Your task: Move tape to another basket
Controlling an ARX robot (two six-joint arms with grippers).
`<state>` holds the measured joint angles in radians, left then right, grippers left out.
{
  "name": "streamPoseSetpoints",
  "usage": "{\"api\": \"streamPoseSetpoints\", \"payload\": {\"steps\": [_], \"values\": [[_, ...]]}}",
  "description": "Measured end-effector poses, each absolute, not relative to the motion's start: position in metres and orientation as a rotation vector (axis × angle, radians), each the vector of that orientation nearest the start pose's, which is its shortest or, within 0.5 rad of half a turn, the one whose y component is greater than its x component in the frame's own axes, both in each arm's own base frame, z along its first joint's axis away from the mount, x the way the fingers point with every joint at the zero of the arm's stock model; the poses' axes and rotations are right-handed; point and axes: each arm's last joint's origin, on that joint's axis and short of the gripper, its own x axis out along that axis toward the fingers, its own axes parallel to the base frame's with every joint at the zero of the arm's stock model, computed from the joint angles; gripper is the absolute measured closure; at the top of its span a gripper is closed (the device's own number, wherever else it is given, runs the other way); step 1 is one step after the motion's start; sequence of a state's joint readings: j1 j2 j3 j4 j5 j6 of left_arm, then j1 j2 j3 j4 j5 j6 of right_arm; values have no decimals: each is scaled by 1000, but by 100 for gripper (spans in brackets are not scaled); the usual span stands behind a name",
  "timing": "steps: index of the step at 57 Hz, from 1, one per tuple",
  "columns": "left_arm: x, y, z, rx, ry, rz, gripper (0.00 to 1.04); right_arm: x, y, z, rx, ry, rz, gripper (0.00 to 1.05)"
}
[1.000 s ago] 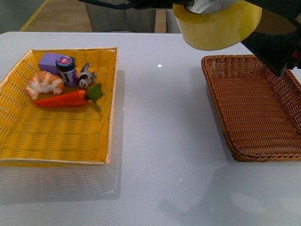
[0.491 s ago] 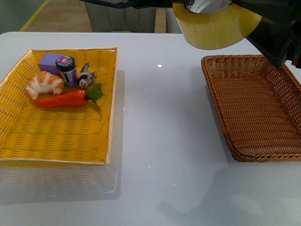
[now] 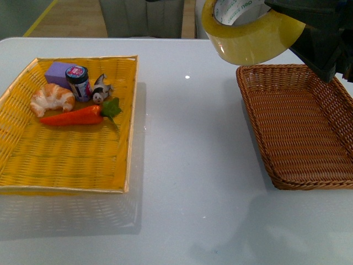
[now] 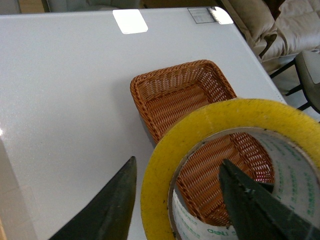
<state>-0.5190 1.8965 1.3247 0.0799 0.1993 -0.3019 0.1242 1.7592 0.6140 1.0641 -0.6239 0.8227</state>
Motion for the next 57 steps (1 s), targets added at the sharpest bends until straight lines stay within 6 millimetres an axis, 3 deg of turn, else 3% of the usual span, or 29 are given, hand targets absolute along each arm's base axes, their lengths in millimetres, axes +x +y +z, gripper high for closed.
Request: {"api": "streamPoseSetpoints", "payload": {"steps": [14,31,34,37,46,57], "values": [[355,-207,236,-211,562,-625,9,314,47,157,810,368,628,57],[331,-163,263,-203,350,-493,10,315,21,156,816,351,553,57],[318,-139,267,-122,103,-214,24,313,11,156,815,340,535,57],[297,-110,263,-84,0,-50,36,313,3,156,811,331,519,57],[260,-72,241,-39,-24,-1,63,315,-17,150,826,321,425,57],[229,-49,213,-13,13,-12,95,335,-23,124,861,386,324,57]]}}
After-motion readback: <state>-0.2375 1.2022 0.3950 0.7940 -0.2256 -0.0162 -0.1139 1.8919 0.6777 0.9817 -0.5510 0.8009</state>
